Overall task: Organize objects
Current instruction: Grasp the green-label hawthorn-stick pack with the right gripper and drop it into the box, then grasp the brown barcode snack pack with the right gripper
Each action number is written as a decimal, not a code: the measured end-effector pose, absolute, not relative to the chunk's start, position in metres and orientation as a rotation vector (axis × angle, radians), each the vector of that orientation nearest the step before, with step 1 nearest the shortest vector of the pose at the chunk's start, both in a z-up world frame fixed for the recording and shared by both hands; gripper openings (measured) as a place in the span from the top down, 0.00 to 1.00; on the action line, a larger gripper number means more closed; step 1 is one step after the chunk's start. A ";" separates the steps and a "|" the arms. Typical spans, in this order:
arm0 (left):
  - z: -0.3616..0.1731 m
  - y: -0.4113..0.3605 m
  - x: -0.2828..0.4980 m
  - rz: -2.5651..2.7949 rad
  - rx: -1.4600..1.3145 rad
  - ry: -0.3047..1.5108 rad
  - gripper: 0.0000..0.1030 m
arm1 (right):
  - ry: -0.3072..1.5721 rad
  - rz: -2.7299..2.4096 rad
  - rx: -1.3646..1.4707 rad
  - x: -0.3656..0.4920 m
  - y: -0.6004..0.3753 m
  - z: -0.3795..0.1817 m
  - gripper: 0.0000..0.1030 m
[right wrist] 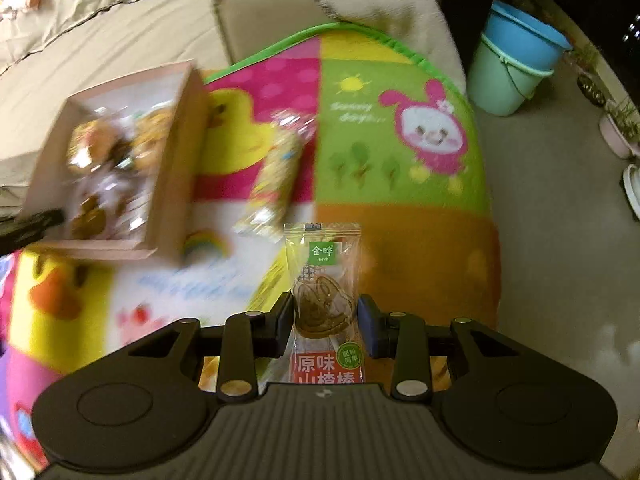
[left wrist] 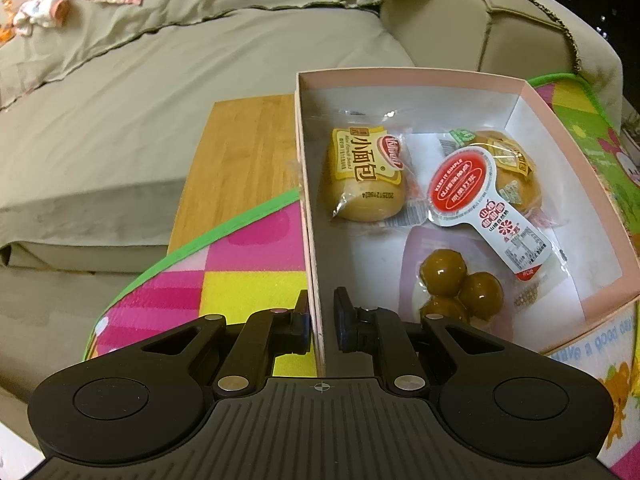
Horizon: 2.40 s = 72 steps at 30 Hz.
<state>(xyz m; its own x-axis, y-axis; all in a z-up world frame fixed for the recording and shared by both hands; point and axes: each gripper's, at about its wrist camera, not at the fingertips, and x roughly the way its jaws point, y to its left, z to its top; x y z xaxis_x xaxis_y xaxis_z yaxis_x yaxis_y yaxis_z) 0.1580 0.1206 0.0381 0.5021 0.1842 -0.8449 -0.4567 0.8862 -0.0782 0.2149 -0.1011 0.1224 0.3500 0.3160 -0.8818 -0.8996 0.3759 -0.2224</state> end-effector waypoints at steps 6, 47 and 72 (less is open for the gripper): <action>0.038 0.125 0.157 0.374 -0.322 0.970 0.88 | 0.929 0.918 -0.803 0.154 -0.111 0.119 0.67; 0.035 0.136 0.153 0.295 -0.362 0.950 0.86 | 0.599 1.024 -0.866 0.056 0.069 0.152 0.62; 0.042 0.112 0.163 0.481 -0.305 0.989 0.88 | 0.961 0.898 -0.796 0.231 -0.105 0.079 0.48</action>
